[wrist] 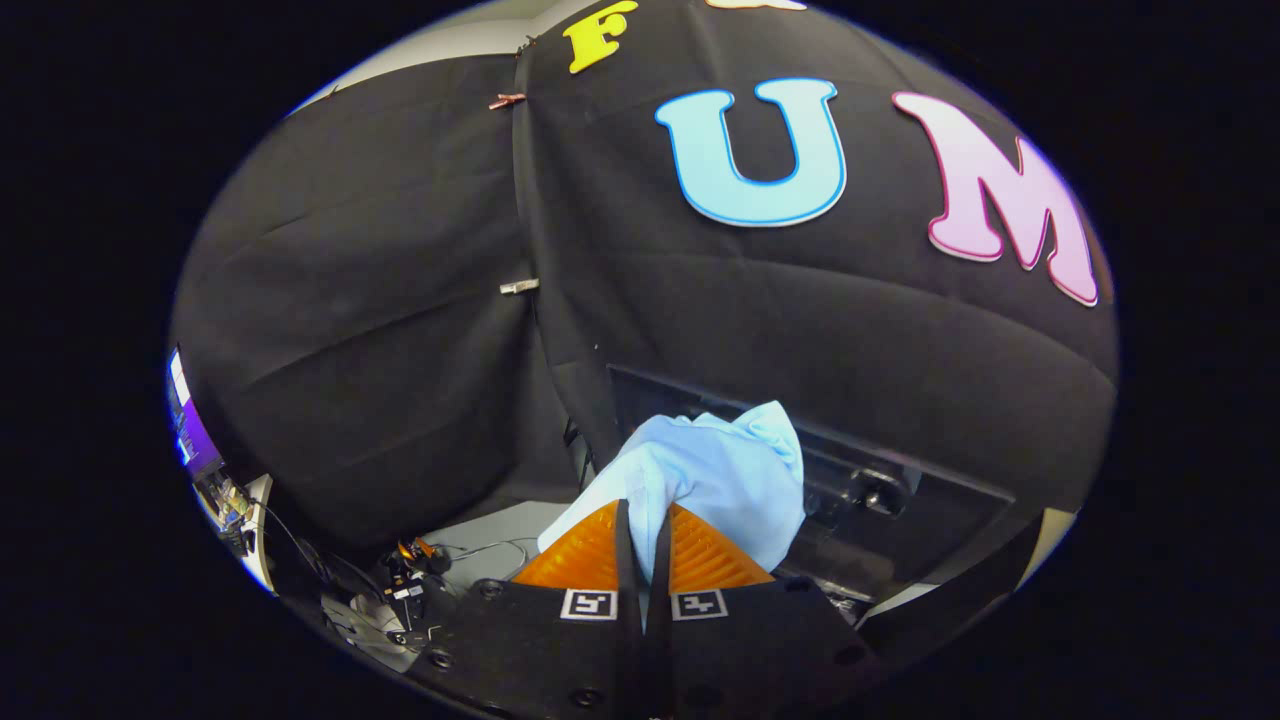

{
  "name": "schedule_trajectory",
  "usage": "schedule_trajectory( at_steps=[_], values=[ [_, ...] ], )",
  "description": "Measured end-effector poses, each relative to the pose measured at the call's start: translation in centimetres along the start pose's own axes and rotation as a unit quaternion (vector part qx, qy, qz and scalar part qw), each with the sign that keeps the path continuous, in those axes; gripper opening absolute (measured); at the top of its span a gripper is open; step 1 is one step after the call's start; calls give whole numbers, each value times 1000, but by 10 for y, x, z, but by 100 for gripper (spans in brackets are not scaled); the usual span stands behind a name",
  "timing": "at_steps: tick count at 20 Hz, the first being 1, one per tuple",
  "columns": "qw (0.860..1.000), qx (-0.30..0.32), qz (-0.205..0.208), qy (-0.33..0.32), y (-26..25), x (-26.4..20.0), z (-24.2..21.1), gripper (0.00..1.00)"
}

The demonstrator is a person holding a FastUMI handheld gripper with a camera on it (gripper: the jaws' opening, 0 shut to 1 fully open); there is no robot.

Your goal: Put the clothes into the washing machine and then close the washing machine lid.

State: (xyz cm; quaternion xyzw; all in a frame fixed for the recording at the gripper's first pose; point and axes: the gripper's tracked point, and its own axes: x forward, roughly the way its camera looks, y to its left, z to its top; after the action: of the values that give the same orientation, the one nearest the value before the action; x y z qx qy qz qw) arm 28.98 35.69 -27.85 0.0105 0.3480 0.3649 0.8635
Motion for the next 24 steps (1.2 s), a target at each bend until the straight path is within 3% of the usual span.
schedule_trajectory(
  at_steps=[6, 13, 17, 19, 21, 24],
  values=[
    [997, -42, 4, 69, 2, 24, -46, 5],
    [981, -71, -5, 181, -2, 30, -108, 5],
    [975, -88, -17, 203, -8, 32, -122, 8],
    [975, -94, -2, 203, 0, 31, -121, 8],
    [977, -99, 20, 188, 12, 30, -113, 45],
    [982, -105, 23, 157, 12, 36, -102, 100]
  ],
)
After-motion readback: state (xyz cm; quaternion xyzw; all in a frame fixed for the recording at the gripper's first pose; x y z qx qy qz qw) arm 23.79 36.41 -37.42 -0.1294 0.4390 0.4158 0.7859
